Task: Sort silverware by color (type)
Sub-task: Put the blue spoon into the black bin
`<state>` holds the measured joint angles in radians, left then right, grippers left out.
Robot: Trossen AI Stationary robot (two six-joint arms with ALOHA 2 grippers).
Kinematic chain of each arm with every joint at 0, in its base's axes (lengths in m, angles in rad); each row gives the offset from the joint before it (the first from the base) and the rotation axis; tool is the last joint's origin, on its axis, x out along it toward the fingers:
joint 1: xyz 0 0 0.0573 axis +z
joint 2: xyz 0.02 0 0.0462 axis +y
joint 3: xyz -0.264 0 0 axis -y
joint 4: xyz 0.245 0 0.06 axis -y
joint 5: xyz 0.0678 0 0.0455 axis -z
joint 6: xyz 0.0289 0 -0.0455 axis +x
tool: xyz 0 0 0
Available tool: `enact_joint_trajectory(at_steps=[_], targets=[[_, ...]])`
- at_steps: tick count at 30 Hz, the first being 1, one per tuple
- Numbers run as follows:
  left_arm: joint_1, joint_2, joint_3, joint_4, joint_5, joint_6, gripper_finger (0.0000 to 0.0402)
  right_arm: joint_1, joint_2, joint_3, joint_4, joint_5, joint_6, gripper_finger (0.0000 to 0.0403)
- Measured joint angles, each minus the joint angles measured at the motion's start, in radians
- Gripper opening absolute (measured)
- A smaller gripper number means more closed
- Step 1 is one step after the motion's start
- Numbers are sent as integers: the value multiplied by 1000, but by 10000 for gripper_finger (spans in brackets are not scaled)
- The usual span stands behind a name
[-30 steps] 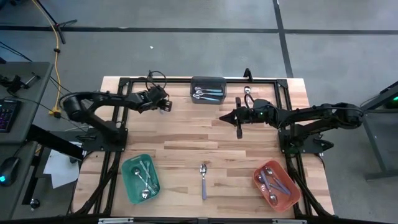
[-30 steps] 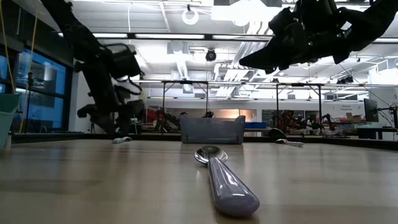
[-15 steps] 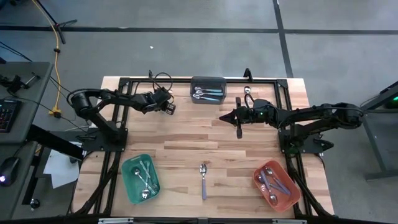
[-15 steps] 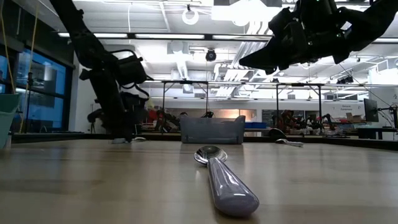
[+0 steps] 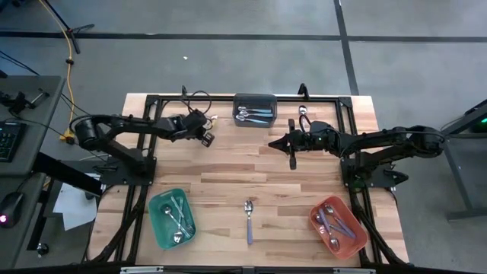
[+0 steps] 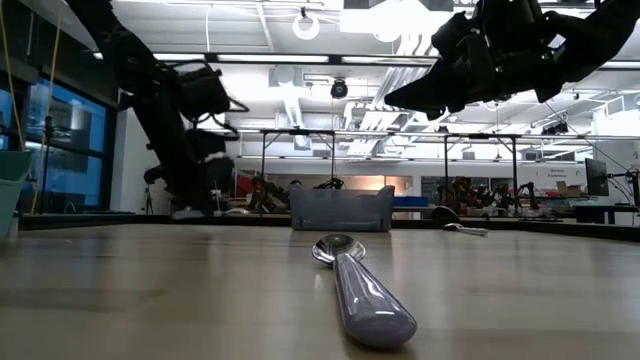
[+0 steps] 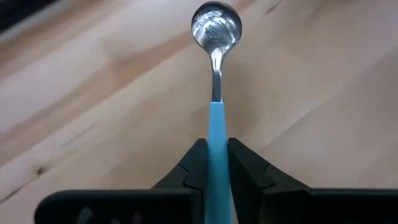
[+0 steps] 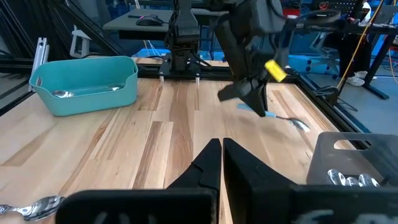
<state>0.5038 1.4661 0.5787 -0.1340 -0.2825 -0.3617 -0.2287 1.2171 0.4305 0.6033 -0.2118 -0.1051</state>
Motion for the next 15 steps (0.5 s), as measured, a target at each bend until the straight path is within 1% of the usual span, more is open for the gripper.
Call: enact_joint_trajectory(at_steps=[4, 7, 9, 12, 15], targets=[[-23, -77, 5, 9, 48, 0, 28, 0, 0, 0, 0, 0, -2, 0], [-42, -116, 44, 9, 71, 22, 28, 0, 0, 0, 0, 0, -7, 0], [-49, -125, 91, -12, 95, 48, 28, 0, 0, 0, 0, 0, -8, 0], [-56, -120, 185, -49, 102, 96, 28, 0, 0, 0, 0, 0, -8, 0], [-56, -89, 290, -82, 107, 151, 28, 0, 0, 0, 4, 0, -19, 0]])
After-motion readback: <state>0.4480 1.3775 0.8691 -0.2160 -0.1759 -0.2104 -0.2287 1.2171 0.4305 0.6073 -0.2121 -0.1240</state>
